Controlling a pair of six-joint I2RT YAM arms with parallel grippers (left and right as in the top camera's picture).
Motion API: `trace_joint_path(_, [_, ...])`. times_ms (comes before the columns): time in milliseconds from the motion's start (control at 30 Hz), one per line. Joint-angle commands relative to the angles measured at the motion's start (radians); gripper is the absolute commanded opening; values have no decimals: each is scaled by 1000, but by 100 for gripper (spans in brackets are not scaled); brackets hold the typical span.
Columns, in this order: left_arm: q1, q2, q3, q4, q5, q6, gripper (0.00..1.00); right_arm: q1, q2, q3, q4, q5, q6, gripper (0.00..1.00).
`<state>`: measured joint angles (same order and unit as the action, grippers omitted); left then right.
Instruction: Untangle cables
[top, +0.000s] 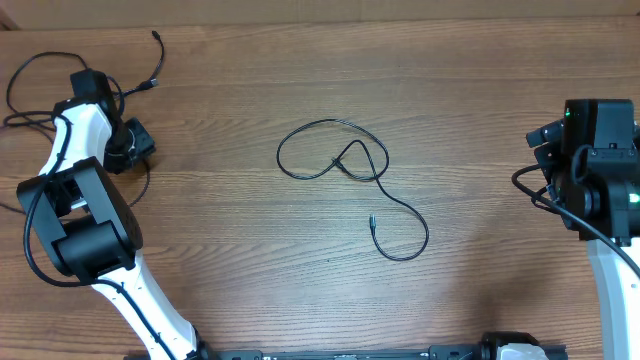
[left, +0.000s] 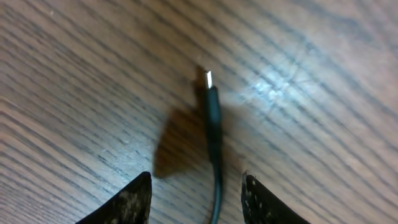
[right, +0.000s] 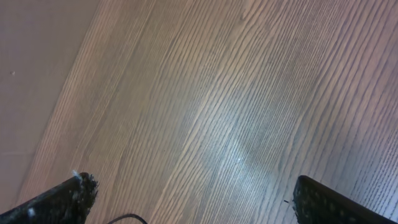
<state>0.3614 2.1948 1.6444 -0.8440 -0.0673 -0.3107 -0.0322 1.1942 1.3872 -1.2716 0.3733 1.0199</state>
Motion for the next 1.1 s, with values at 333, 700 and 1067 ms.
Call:
trace_joint_path(333, [21,10,-72,63,-43,-25,4,-3,-3,7,5,15,-3,100])
trace_joint_path(700, [131,0,92,-74,-44,-427,4,-3,-3,7,5,15,-3,100])
trace_joint_path(1067, [237,1,145,-52,-53,-268,40,-3,-3,7,5,15,-3,100])
